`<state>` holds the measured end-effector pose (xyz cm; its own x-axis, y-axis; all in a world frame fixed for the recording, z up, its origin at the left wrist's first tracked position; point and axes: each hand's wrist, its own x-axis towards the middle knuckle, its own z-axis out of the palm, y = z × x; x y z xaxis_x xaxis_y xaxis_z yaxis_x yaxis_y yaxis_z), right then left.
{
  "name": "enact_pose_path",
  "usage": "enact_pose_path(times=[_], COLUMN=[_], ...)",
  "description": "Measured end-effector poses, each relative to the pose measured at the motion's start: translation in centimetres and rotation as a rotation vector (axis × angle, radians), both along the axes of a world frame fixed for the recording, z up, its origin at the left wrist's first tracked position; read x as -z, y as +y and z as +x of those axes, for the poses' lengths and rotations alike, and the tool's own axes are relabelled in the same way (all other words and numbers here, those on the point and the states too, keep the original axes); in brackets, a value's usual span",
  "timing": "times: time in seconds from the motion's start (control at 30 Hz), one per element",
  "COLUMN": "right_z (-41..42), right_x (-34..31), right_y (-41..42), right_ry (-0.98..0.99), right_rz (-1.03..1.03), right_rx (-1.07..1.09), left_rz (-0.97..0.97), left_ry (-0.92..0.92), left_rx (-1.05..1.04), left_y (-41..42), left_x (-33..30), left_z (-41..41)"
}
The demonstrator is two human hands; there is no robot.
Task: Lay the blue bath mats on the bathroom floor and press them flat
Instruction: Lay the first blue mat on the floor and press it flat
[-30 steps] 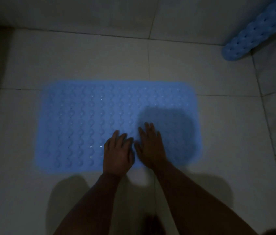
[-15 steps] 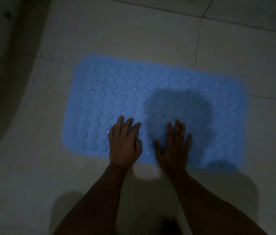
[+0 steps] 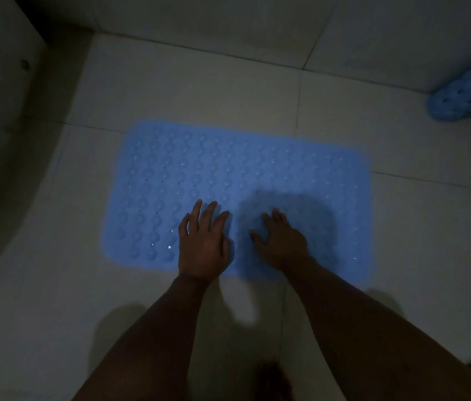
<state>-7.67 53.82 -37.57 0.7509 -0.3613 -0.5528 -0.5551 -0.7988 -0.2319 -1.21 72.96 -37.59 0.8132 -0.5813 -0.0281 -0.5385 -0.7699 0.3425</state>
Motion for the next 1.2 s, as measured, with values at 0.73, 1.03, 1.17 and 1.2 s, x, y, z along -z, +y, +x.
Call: enact_pose_path(times=[0.73, 1.03, 1.17, 1.2], right_z=[3.0, 3.1, 5.3, 5.8], right_x=[3.2, -0.6, -5.3, -5.8], right_y=[-5.7, -4.2, -3.0, -2.0], right_ry=[-0.666, -0.508, -0.283, -0.260], right_rz=[-0.114, -0.012, 0.061, 0.073], right_rx=[-0.081, 0.003, -0.069, -0.086], left_rz=[-0.017, 0.071, -0.085, -0.132], left_ry=[-0.052, 0.120, 0.179, 0.152], left_rx=[0.149, 0.196, 0.221, 0.179], left_y=[-4.2, -4.0, -2.5, -1.2], left_x=[7.2, 6.7, 4.0, 3.4], left_z=[-1.2, -0.8, 1.3, 1.9])
